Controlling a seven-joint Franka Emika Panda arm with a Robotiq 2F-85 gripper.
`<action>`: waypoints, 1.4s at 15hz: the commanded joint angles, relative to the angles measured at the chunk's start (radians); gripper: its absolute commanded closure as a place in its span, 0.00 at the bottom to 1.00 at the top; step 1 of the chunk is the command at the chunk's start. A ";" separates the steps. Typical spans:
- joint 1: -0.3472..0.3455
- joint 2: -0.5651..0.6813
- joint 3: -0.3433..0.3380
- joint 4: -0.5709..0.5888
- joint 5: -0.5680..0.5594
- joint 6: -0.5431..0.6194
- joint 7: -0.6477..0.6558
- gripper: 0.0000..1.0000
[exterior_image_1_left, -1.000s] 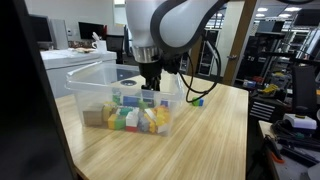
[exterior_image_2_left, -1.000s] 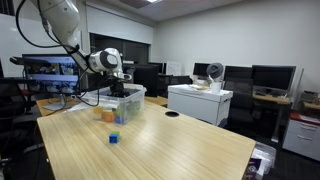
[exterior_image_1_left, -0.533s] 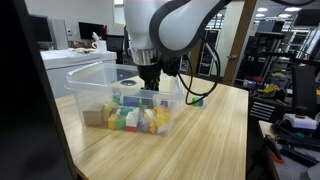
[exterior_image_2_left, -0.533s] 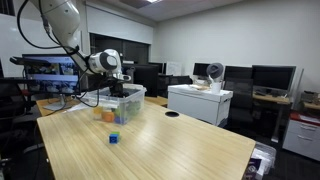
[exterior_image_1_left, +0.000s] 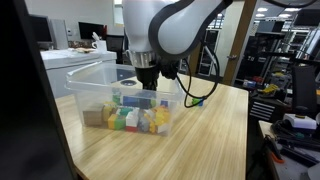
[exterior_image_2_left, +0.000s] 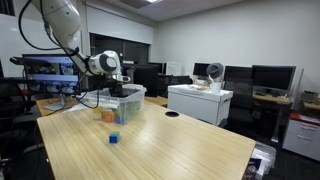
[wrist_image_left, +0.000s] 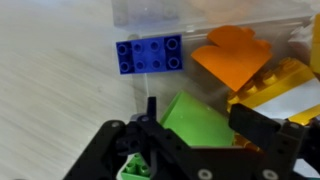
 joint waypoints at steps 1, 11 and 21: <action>-0.010 0.010 0.009 -0.002 0.018 0.026 -0.048 0.55; -0.013 -0.002 0.000 -0.014 0.011 0.020 -0.042 0.72; -0.007 0.008 -0.004 0.016 0.016 0.006 -0.019 0.05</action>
